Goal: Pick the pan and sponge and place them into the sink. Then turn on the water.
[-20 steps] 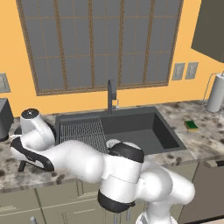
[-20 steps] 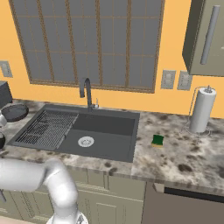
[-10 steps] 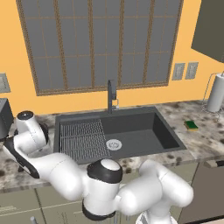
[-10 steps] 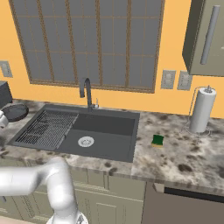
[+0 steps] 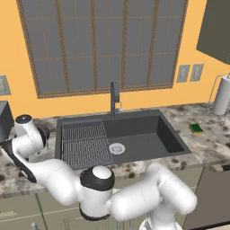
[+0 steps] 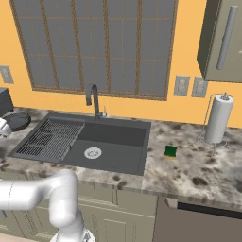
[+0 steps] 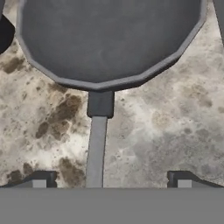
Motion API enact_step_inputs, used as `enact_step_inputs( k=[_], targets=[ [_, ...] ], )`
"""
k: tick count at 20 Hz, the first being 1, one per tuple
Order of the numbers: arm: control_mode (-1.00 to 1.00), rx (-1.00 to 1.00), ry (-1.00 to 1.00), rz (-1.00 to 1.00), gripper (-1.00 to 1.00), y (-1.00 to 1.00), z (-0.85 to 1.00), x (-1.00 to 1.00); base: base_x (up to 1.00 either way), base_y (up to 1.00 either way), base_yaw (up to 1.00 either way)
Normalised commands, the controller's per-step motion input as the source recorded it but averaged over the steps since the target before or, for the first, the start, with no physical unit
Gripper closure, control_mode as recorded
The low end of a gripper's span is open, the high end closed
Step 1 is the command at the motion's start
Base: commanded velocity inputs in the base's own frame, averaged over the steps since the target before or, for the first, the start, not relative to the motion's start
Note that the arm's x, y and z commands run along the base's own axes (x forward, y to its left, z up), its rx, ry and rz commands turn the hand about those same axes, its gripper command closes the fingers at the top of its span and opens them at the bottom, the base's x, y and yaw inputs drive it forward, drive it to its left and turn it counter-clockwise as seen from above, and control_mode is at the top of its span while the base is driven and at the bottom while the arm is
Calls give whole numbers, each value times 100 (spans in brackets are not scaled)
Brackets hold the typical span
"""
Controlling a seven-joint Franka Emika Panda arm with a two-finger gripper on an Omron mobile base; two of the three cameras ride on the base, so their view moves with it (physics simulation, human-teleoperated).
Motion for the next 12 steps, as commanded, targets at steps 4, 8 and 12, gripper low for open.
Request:
enact_step_inputs(
  k=[4, 8, 12],
  targets=[
    [-100, 0, 0, 0, -100, 31, -21, 27, 0, 0, 0],
    [-100, 0, 0, 0, -100, 27, -36, 23, 0, 0, 0],
    [-100, -1, 0, 0, -100, 14, -43, 20, 0, 0, 0]
  ],
)
